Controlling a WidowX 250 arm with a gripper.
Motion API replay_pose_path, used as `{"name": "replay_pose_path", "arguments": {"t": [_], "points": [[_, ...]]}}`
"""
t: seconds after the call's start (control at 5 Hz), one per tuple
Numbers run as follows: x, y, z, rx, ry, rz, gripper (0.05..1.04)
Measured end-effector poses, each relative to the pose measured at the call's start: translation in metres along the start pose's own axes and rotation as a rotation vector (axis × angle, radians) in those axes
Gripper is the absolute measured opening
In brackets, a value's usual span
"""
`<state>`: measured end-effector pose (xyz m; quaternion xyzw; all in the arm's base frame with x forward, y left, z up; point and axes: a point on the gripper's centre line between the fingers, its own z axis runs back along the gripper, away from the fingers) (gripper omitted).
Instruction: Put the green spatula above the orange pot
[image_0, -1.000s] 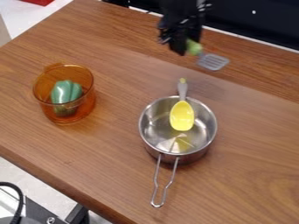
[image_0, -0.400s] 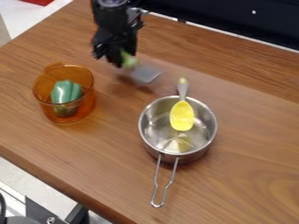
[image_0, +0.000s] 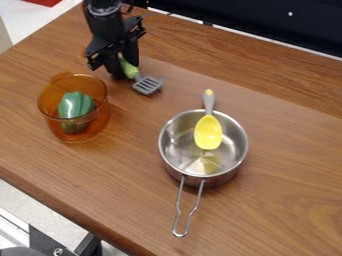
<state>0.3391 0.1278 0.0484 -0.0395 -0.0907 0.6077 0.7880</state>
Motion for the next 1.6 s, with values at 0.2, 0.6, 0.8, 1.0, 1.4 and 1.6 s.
{"name": "replay_pose_path", "arguments": {"t": [0.2,0.6,0.8,1.0,1.4,1.6], "points": [[0.0,-0.001,0.001,0.022,0.022,-0.017,0.448],[-0.003,-0.005,0.001,0.074,-0.008,-0.111,0.968],[-0.011,-0.008,0.009,0.083,-0.013,-0.142,0.997],[-0.02,-0.009,0.032,0.038,-0.094,-0.14,0.997],[-0.047,-0.029,0.038,0.006,-0.083,-0.194,0.997],[-0.055,-0.046,0.031,0.007,-0.06,-0.188,0.996]]}}
